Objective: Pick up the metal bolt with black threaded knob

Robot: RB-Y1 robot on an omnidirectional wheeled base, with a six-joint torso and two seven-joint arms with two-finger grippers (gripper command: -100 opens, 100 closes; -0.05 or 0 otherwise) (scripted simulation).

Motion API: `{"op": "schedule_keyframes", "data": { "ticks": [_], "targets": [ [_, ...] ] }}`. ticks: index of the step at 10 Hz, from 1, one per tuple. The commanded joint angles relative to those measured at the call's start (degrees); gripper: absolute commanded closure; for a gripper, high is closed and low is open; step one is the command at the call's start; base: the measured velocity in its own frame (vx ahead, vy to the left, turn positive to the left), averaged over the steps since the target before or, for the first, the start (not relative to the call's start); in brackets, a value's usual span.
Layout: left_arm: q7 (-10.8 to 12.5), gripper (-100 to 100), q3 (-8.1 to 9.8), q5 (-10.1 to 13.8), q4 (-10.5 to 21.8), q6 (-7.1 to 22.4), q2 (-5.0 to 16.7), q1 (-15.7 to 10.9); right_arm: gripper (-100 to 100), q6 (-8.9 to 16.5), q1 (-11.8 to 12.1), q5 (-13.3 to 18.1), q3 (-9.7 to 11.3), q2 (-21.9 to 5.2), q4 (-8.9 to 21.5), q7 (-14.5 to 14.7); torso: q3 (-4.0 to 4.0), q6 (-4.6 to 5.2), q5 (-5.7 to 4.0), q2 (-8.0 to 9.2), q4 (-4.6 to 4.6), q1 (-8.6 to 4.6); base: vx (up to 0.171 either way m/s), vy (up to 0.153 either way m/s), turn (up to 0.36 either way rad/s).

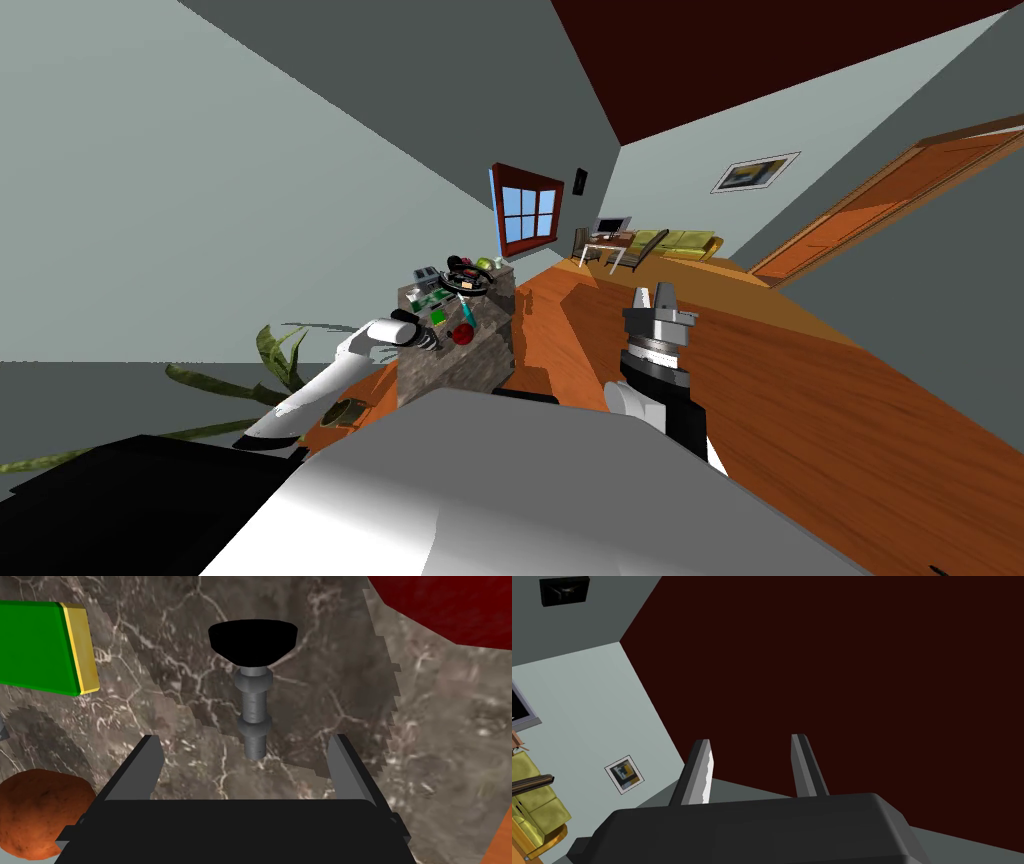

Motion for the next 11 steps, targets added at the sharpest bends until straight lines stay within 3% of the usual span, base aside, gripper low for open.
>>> {"op": "schedule_keyframes", "data": {
  "ticks": [1,2,3,4,5,7,8,9,11],
  "targets": [
    [1.17,-100,-0.09,1.19,0.72,1.8,0.51,-0.31,0,0.0,0.0,0.0,0.0,0.0,0.0,0.0,0.0,0.0,0.0,0.0,0.0,0.0,0.008,0.001,-0.08],
    [1.82,-100,-0.22,2.13,1.2,2.89,0.74,-0.32,0,0.0,0.0,0.0,0.0,0.0,0.0,0.0,-0.02,0.0,0.0,-0.03,-0.01,-0.03,0.003,0.006,-0.087],
    [1.31,-100,-0.13,1.57,0.96,2.04,0.57,-0.23,0,0.0,0.0,0.0,0.0,0.0,0.0,0.0,-0.02,0.0,0.0,-0.02,-0.01,-0.02,-0.004,0.004,-0.017],
    [1.4,0,-0.12,1.7,1.03,2.25,0.6,-0.23,0,0.0,0.0,0.0,0.0,0.0,0.0,0.0,0.0,-0.02,0.0,-0.01,0.0,-0.03,0.0,0.0,0.0],
    [0.35,-100,-0.45,0.94,2.73,0.99,-0.38,-0.37,0,0.0,0.0,0.0,0.0,0.0,0.0,0.0,0.0,-0.01,-0.01,-0.01,0.0,-0.04,0.005,-0.003,-0.015],
    [-0.97,-100,-0.87,0.02,4.85,-0.56,-1.6,-0.55,0,0.0,0.0,0.0,0.0,0.0,0.0,0.0,-0.02,-0.01,0.0,-0.03,-0.01,-0.04,0.007,-0.004,-0.02],
    [-0.5,-100,-0.6,0.43,4.03,0.04,-1.12,-0.3,0,0.0,0.0,0.0,0.0,0.0,0.0,0.0,-0.02,-0.02,0.0,-0.04,-0.01,-0.05,0.0,0.0,0.0],
    [-0.65,100,-0.6,0.38,4.11,-0.14,-1.19,-0.26,0,0.0,0.0,0.0,0.0,0.0,0.0,0.0,-0.01,-0.01,-0.01,-0.03,0.0,-0.05,0.0,0.0,0.0],
    [-0.63,100,-0.56,0.39,4.06,-0.13,-1.15,-0.29,0,0.0,0.0,0.0,0.0,0.0,0.0,0.0,-0.04,0.01,0.05,-0.04,-0.04,-0.01,0.0,0.0,0.0]
  ]
}}
